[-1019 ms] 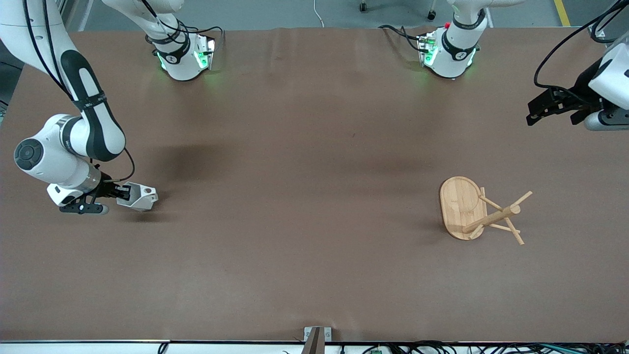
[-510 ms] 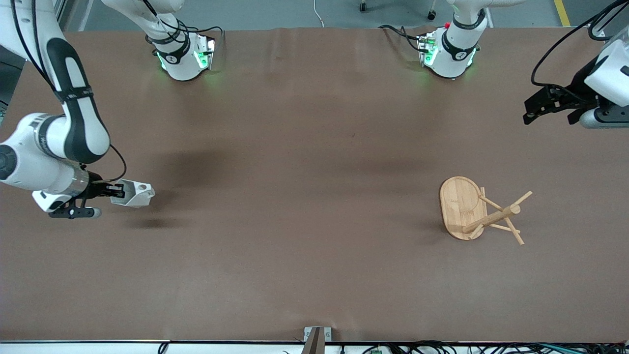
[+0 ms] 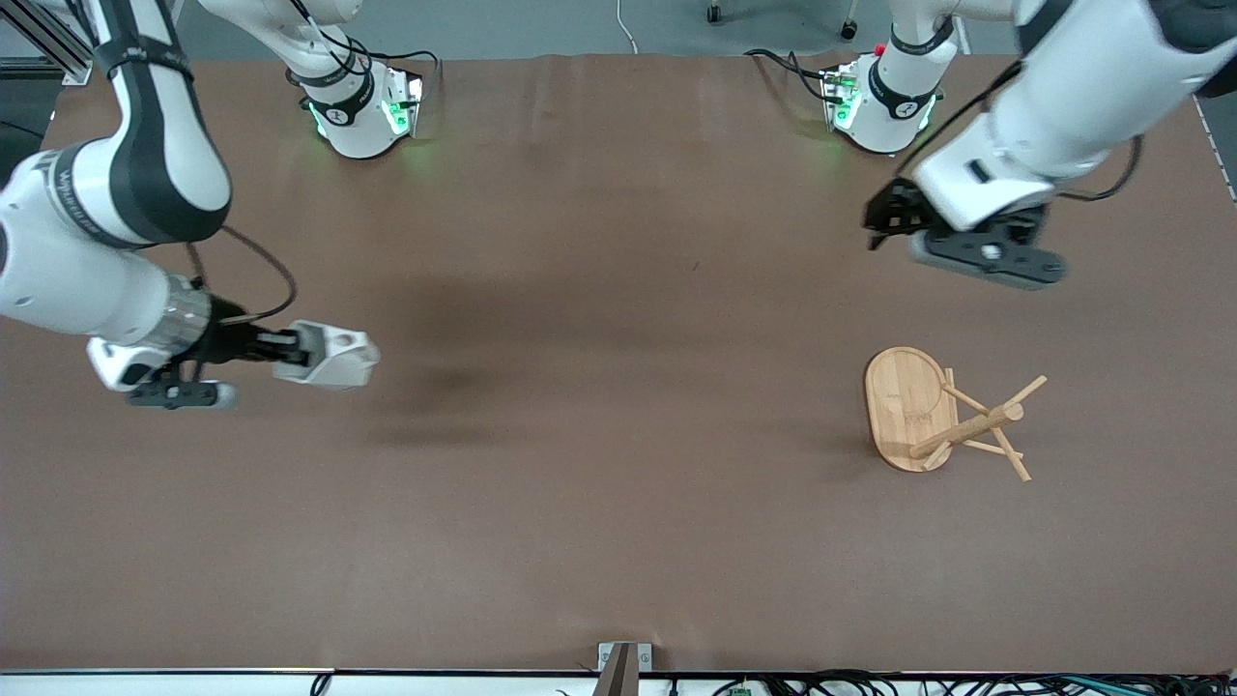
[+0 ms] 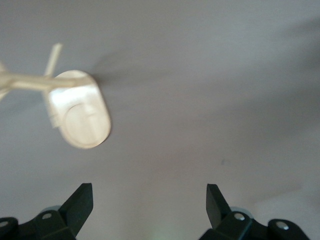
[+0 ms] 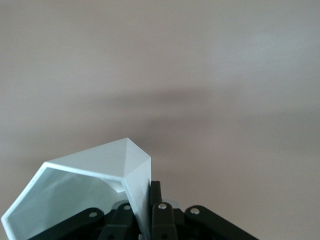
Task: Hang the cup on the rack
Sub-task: 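Lift the cup with the right gripper while the left gripper approaches it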
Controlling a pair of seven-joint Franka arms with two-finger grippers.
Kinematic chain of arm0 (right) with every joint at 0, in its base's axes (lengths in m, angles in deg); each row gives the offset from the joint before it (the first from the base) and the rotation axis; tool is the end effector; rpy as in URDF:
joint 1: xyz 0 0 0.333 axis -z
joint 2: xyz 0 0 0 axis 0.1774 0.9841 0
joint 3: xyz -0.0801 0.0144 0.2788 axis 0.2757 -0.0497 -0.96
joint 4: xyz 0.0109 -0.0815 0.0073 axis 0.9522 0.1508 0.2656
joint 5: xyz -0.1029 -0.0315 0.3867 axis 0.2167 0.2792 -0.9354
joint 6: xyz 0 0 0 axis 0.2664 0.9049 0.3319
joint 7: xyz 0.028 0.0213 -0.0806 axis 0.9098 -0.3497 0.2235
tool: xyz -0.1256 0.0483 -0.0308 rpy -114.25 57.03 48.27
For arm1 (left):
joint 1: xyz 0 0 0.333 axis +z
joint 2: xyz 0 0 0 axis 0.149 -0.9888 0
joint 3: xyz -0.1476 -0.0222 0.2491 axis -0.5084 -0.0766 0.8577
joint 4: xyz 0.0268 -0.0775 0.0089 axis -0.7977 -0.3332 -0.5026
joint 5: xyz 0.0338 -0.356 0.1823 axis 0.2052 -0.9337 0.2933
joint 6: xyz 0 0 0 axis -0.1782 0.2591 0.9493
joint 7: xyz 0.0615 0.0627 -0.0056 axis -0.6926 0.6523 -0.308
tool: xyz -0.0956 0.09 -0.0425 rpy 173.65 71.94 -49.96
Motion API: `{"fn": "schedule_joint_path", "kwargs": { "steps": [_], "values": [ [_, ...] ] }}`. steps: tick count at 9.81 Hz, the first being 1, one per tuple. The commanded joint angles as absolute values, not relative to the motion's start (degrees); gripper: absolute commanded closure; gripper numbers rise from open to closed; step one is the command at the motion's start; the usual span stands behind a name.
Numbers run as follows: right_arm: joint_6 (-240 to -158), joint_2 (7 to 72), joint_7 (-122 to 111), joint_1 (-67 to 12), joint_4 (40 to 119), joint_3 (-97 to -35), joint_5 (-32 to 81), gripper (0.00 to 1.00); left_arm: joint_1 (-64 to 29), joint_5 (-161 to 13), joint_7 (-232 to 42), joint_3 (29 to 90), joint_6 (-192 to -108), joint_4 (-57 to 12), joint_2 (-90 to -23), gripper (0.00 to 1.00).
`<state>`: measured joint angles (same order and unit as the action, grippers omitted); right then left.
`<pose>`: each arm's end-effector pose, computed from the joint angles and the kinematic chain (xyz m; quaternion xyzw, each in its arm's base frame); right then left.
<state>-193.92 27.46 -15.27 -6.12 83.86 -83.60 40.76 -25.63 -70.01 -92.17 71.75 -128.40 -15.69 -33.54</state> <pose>0.5993 0.1152 0.3808 -0.9811 0.0396 0.0546 0.1812 0.5319 -0.2384 0.5254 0.9856 -0.1627 -0.0100 0.0440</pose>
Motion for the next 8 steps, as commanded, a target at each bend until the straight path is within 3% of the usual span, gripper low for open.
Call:
{"fn": "schedule_joint_path", "kwargs": {
  "steps": [1,3,4,8],
  "values": [
    [-193.05,27.25,-14.92,-5.38,85.12,-85.46,28.08,1.00,-29.91,-74.72,-85.41,71.78,-132.00,-15.80,-35.24,0.00],
    [-192.70,27.34,-8.46,-5.30,88.79,-86.96,16.08,1.00,-30.45,-82.11,-72.23,71.25,-132.63,-15.89,-35.86,0.00],
    [-192.26,27.25,-1.37,-5.47,92.38,-87.05,5.99,1.00,-30.71,-83.53,-68.69,69.33,-134.02,-15.72,-36.91,0.00],
    [-187.87,27.25,11.17,-6.09,98.03,-89.76,-13.85,1.00,-31.94,-82.50,-68.31,59.49,-144.75,-11.43,-43.39,0.00]
  ]
}}
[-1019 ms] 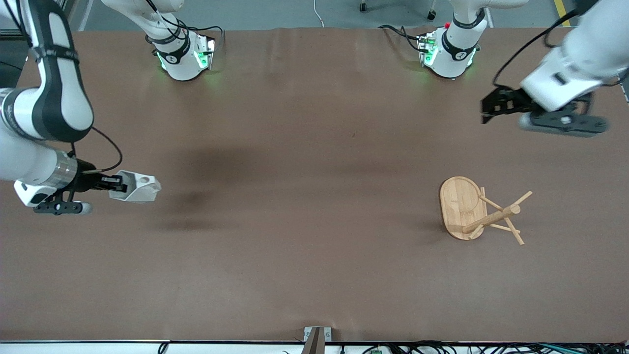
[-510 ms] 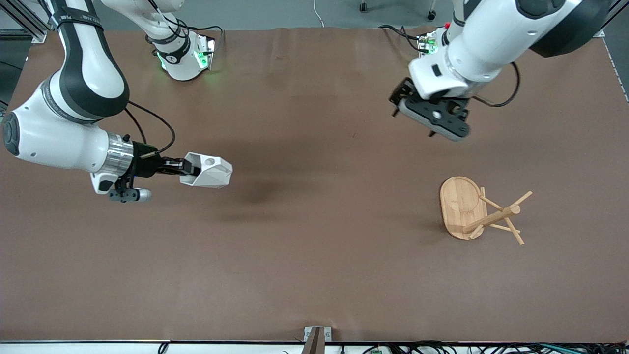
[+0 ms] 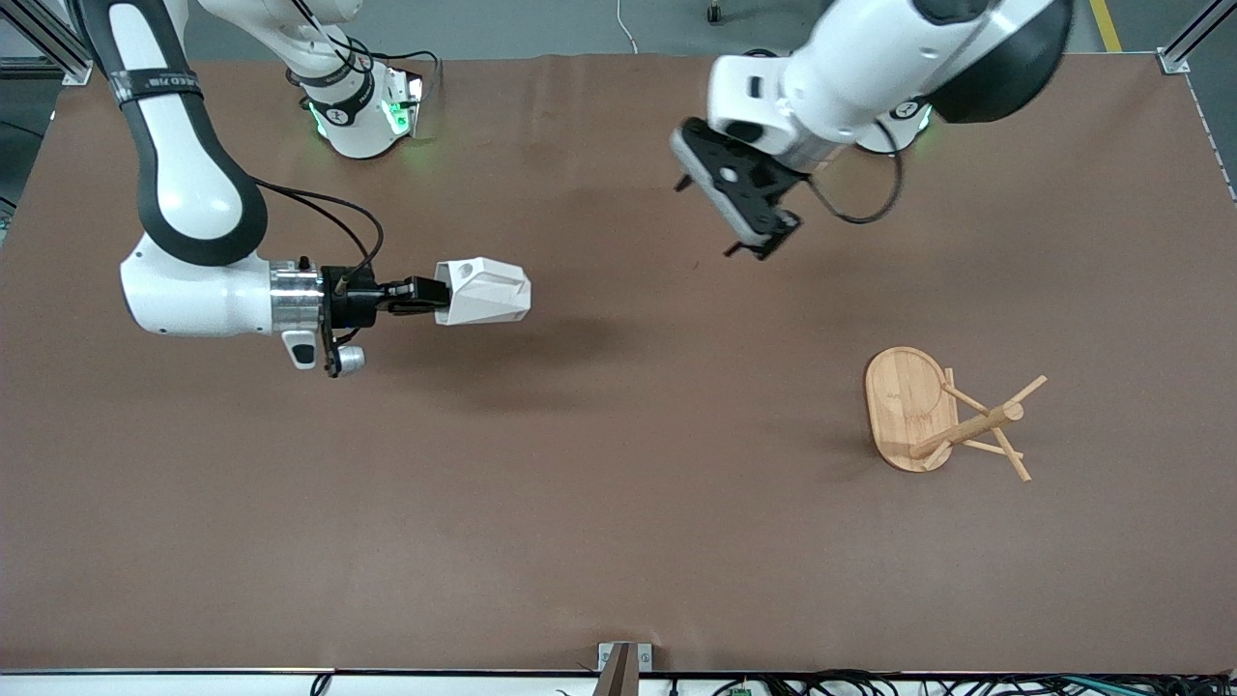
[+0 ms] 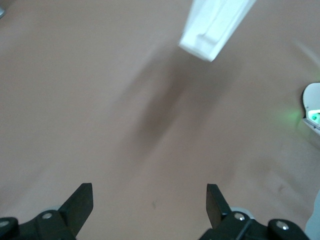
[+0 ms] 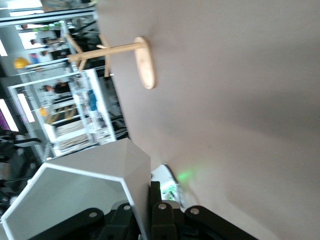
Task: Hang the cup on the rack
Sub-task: 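Lift the cup with the right gripper while the left gripper approaches it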
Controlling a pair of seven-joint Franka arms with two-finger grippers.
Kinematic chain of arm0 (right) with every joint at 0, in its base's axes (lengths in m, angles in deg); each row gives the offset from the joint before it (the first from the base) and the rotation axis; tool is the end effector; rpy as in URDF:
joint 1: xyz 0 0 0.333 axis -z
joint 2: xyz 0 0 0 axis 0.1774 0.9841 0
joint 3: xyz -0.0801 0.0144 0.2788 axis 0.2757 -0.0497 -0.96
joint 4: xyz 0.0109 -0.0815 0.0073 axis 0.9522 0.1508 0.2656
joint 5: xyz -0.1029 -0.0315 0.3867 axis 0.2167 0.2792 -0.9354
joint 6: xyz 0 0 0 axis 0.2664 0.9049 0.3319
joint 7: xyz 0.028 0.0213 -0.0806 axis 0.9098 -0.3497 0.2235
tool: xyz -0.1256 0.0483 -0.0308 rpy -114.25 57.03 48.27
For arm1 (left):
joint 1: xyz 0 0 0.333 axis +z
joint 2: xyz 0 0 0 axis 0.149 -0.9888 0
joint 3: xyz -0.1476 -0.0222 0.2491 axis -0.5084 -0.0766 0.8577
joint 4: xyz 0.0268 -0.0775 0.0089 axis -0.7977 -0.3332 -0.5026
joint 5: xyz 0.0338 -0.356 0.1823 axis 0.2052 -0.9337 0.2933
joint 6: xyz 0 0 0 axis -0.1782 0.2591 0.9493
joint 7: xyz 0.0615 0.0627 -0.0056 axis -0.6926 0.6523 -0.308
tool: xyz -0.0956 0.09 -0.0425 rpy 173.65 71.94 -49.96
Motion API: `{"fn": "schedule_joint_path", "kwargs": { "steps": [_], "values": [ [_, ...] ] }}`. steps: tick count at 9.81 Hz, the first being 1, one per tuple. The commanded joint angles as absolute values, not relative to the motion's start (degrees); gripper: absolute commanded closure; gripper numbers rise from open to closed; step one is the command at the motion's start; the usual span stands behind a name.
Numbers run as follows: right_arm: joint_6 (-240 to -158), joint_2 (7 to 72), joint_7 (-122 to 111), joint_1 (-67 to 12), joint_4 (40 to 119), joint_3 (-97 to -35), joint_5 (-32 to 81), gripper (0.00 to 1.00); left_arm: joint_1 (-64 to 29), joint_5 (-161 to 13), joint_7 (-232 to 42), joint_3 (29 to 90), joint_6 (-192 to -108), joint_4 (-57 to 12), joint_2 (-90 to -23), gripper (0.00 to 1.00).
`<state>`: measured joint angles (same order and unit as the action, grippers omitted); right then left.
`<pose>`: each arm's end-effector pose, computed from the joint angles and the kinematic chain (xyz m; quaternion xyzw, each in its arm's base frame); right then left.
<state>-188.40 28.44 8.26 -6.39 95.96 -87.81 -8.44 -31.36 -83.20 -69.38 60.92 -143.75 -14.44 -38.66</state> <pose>0.5412 0.2233 0.3339 -0.8255 0.0243 0.1332 0.5479 0.4751 -0.4225 0.5178 0.8755 -0.4404 0.0689 0.1865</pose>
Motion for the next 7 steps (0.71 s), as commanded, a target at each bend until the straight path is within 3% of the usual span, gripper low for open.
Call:
{"fn": "schedule_joint_path", "kwargs": {
  "steps": [1,2,7],
  "values": [
    [-187.77,27.34,11.27,-6.09,98.13,-91.08,-16.59,1.00,-35.51,-79.53,-69.70,59.38,-144.76,-6.62,-46.73,0.00],
    [-187.77,27.43,11.27,-6.09,98.22,-92.84,-18.79,1.00,-37.03,-76.72,-71.80,59.47,-144.76,-4.05,-48.85,0.00],
    [-187.68,27.69,12.59,-5.91,99.10,-96.37,-22.94,1.00,-42.93,-68.43,-75.88,59.21,-144.76,-3.67,-50.27,0.00]
  ]
}}
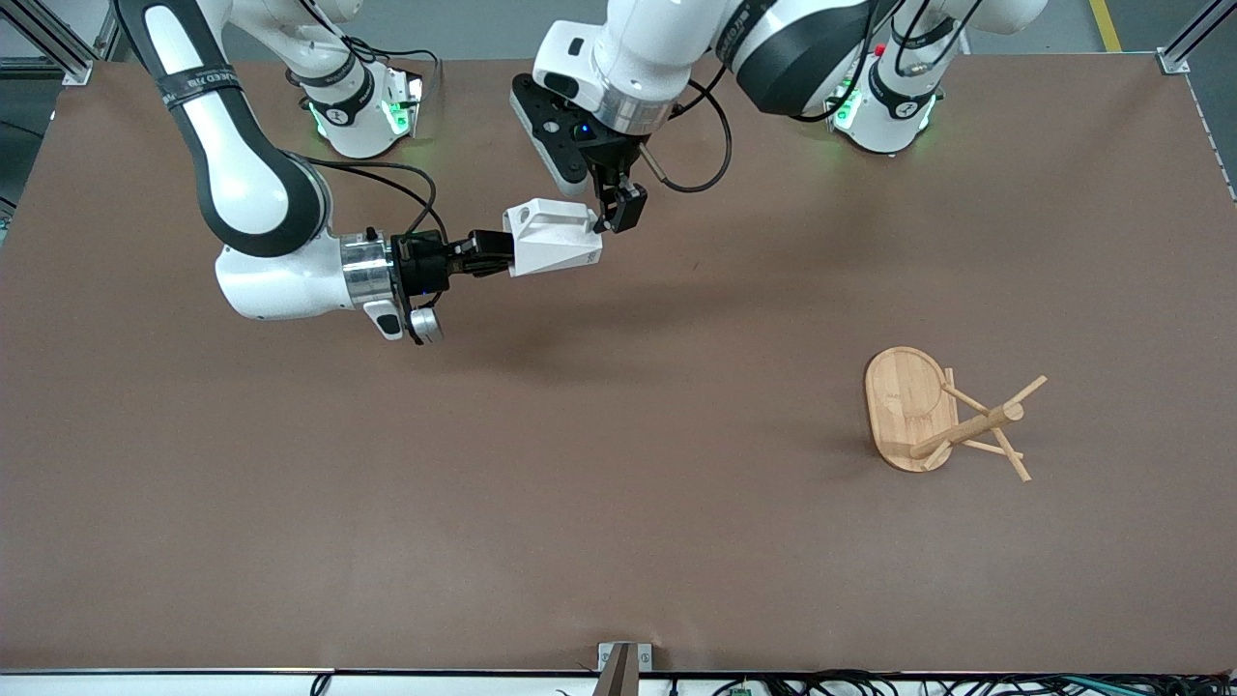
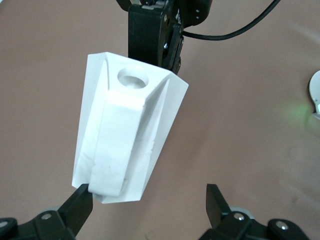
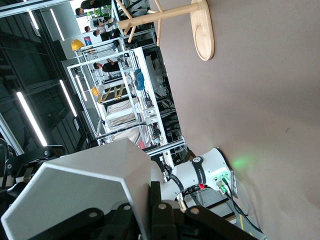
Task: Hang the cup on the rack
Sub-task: 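Grasp the cup with the left gripper from the right gripper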
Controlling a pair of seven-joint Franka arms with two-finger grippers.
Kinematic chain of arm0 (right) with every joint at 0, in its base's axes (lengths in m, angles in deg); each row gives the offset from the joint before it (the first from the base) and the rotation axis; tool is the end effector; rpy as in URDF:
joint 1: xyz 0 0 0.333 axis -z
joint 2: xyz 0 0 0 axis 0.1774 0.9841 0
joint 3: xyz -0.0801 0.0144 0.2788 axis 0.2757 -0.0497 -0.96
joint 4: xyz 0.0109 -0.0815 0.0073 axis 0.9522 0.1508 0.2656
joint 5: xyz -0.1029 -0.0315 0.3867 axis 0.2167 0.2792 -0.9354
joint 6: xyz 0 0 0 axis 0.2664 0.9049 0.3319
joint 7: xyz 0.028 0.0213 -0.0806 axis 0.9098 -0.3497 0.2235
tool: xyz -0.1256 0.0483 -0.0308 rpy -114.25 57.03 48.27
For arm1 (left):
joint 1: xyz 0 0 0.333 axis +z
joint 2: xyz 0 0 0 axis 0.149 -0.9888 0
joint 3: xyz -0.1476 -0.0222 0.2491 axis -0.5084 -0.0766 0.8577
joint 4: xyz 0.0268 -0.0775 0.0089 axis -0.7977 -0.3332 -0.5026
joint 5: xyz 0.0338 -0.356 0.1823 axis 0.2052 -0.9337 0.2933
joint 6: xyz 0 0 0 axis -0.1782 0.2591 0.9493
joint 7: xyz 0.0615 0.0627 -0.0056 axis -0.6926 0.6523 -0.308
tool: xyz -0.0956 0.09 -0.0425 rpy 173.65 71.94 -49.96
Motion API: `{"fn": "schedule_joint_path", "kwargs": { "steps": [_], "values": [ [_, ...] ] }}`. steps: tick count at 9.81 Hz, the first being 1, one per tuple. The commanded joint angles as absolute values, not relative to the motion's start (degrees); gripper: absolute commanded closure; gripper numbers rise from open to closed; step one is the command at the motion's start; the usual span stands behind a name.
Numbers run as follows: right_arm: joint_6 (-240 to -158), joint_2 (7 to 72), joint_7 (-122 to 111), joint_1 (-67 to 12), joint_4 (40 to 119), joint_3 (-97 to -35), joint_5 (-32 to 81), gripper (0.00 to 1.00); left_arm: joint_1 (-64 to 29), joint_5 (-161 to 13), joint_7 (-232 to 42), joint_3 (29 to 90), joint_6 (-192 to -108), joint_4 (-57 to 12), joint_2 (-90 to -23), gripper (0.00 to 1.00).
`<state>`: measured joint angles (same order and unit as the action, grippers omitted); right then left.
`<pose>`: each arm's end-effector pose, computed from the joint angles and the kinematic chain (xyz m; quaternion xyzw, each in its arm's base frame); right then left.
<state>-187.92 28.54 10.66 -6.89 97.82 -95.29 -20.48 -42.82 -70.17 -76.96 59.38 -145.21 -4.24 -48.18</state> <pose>0.5077 0.3020 0.3457 -0.7668 0.0135 0.1629 0.6207 0.4263 -0.5317 0.5040 0.8505 -0.5029 0.0867 0.1273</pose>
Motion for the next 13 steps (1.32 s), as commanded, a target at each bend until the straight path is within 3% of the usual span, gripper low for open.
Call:
{"fn": "schedule_joint_path", "kwargs": {
  "steps": [1,13],
  "values": [
    [-187.69,27.61,12.59,-6.00,99.19,-96.46,-22.94,1.00,-43.02,-68.17,-75.17,59.29,-144.76,-3.76,-50.36,0.00],
    [-187.77,27.52,12.59,-6.00,99.10,-96.98,-23.38,1.00,-44.60,-63.07,-73.67,58.77,-148.63,-3.76,-52.47,0.03]
  ]
}}
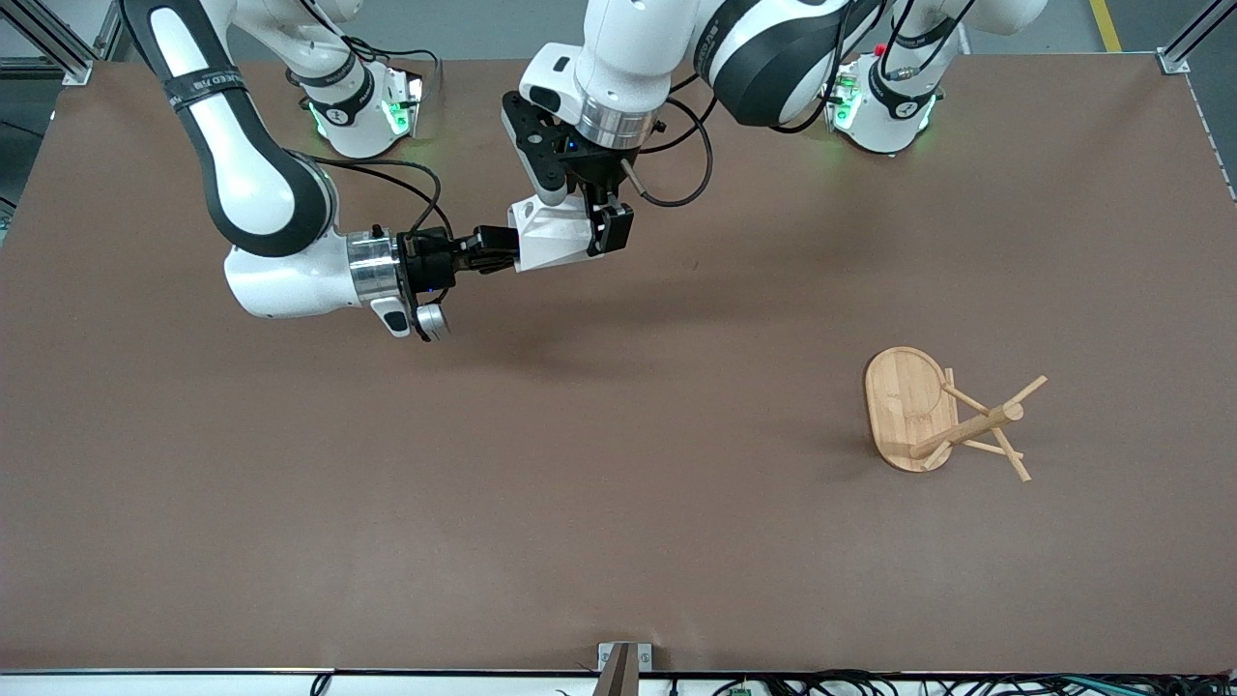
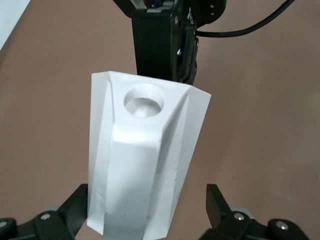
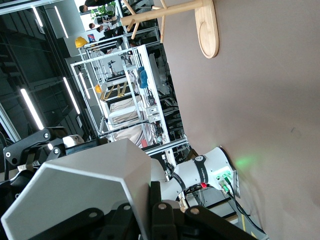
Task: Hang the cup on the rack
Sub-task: 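Grasp the cup with the left gripper from the right gripper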
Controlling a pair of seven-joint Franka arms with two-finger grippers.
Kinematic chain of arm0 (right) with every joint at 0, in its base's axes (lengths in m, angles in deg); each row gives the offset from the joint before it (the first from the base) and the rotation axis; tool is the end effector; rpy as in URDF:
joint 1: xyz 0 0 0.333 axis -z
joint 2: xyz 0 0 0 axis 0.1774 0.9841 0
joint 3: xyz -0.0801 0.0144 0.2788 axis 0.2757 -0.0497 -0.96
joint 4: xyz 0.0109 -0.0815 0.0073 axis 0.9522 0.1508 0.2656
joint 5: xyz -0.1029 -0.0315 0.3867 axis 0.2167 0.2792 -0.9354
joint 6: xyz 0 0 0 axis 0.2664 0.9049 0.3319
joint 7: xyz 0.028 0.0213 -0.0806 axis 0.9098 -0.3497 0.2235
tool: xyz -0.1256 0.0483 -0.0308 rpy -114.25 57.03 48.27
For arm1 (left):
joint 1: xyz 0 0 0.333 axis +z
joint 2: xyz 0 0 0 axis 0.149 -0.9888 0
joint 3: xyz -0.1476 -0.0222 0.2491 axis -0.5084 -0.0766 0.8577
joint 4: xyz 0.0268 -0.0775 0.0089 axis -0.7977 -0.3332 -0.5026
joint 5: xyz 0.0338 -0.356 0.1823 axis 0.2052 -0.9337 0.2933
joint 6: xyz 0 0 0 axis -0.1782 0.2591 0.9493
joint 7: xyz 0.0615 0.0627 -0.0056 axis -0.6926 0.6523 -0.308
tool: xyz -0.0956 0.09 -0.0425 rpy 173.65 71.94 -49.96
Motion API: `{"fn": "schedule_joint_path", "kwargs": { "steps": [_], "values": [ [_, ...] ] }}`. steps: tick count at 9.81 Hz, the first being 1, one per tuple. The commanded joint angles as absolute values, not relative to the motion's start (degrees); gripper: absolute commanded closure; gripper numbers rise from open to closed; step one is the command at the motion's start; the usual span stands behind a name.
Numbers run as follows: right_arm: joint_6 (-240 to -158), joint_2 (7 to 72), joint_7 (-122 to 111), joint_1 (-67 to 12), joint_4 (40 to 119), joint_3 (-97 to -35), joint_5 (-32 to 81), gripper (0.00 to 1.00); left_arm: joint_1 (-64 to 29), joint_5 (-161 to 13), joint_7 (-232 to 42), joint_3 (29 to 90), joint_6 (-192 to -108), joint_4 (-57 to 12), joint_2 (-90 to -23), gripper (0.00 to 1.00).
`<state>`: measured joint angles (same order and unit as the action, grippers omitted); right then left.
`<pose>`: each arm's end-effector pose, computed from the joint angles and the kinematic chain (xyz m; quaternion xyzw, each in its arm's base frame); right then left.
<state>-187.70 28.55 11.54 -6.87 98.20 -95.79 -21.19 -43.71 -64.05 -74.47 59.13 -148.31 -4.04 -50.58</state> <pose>0.5037 0.3064 0.3447 -0.7627 0.0087 0.1638 0.6257 0.4336 -0.5423 0.4836 0.8297 -0.5397 0.1124 0.0875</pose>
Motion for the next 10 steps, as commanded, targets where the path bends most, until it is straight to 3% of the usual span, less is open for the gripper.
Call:
{"fn": "schedule_joint_path", "kwargs": {
  "steps": [1,2,4,5,6,8,9,10],
  "values": [
    [-187.77,27.52,12.68,-6.00,99.10,-96.99,-24.34,1.00,-44.60,-62.98,-72.89,58.77,-148.63,-3.76,-52.65,0.07],
    [-187.77,27.52,12.68,-6.09,99.10,-97.07,-24.52,1.00,-44.60,-62.98,-71.66,58.77,-149.32,-3.76,-52.82,0.16],
    [-187.77,27.52,12.68,-6.00,99.10,-97.07,-24.53,1.00,-44.60,-62.98,-70.42,58.77,-150.21,-3.76,-53.35,0.63],
    [-187.77,27.52,12.68,-6.00,99.10,-97.07,-24.53,1.00,-44.52,-63.07,-70.33,58.77,-150.21,-3.76,-53.53,0.77],
    [-187.77,27.43,12.68,-6.00,99.10,-97.07,-24.53,1.00,-44.51,-63.07,-70.33,58.77,-150.21,-3.76,-53.35,0.88],
    [-187.77,27.52,12.51,-6.00,99.10,-97.07,-24.53,0.96,-44.25,-63.15,-70.33,58.77,-150.21,-3.76,-53.26,0.94],
    [-187.77,27.43,12.59,-6.00,99.10,-96.99,-24.53,0.11,-44.08,-63.15,-70.50,58.77,-150.21,-3.76,-53.26,0.96],
    [-187.69,27.17,11.98,-6.00,99.01,-96.99,-24.53,0.00,-43.81,-63.24,-70.94,58.77,-150.21,-3.76,-53.26,0.97]
  ]
}}
